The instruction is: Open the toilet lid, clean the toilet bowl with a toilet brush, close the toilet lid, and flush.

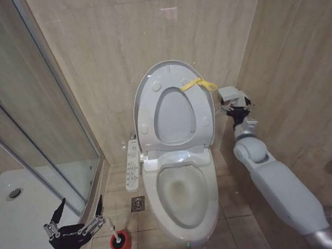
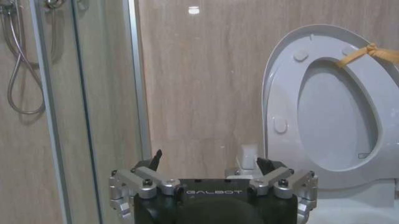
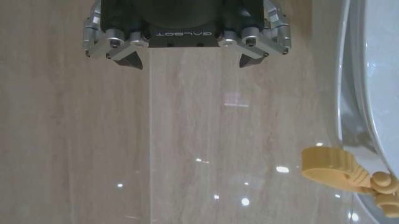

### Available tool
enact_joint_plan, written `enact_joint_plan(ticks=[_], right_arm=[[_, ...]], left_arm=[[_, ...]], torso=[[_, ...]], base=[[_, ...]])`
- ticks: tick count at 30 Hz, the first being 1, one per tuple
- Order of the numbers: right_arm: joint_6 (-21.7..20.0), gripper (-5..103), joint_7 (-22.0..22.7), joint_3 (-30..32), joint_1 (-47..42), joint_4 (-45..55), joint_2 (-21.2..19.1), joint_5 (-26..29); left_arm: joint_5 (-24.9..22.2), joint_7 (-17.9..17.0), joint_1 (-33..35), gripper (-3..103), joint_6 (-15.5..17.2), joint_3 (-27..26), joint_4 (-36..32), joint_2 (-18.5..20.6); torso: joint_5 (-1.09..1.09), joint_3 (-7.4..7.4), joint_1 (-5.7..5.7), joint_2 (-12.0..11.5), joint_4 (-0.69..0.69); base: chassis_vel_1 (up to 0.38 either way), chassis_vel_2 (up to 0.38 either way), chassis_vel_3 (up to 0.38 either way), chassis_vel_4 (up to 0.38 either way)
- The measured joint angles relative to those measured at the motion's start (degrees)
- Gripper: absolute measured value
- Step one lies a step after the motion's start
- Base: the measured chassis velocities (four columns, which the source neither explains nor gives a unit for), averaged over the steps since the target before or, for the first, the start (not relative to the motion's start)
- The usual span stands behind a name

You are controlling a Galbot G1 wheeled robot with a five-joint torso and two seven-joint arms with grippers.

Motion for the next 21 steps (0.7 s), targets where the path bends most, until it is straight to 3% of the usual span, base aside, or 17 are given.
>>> enact_joint_plan(ticks=[12, 21], right_arm=[[3.48, 100, 1.17, -5.79, 7.49, -7.73, 2.15, -4.57], [3.73, 100, 0.78, -8.17, 14.29, -12.49, 4.0, -5.09]], left_arm=[[0.0, -0.01, 0.0, 100, 0.0, 0.0, 0.0, 0.0], [0.0, 0.0, 0.0, 100, 0.0, 0.0, 0.0, 0.0]], torso=[[0.0, -0.01, -0.01, 0.01, -0.07], [0.0, 0.0, 0.0, 0.01, 0.05]], base=[[0.0, 0.0, 0.0, 0.0], [0.0, 0.0, 0.0, 0.0]])
